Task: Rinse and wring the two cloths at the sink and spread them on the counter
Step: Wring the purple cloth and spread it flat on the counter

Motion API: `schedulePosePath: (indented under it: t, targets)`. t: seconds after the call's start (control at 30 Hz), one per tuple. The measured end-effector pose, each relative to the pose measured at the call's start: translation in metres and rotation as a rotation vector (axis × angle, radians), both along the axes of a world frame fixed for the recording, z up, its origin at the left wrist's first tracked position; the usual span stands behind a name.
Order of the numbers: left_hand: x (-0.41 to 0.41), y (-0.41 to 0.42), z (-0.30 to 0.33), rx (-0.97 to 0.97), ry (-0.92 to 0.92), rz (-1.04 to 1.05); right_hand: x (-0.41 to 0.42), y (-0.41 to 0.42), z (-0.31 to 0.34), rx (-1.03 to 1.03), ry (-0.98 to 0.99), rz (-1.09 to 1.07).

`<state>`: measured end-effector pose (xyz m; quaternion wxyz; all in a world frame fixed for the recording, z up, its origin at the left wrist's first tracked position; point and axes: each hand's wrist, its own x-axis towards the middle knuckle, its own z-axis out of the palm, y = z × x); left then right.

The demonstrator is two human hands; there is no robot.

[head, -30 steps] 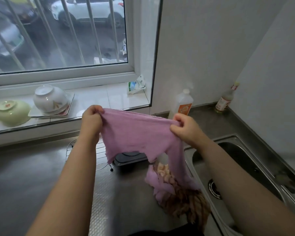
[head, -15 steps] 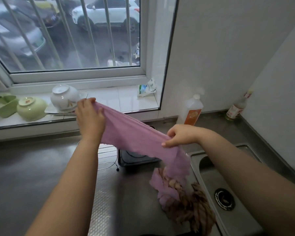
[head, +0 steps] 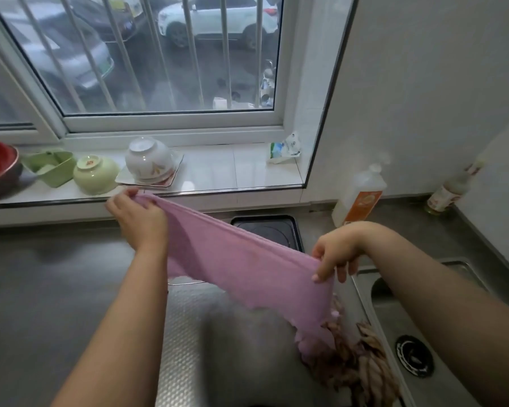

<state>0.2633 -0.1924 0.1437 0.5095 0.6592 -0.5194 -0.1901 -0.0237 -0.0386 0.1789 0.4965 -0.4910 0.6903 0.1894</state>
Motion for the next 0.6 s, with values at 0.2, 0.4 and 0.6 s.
schedulePosePath:
  t: [0.2,0.4,0.6]
  targets:
    - [0.014,-0.003,-0.013,0.111,0.094,0.05,0.011,-0.024,-0.009,0.032,0.192,-0.148]
    - [0.021,-0.008,-0.035,0.177,0.122,0.051,0.031,-0.029,-0.052,-0.009,0.484,0.163]
    - [0.042,-0.036,-0.036,0.189,0.037,0.143,0.001,-0.019,-0.065,-0.329,0.464,0.037]
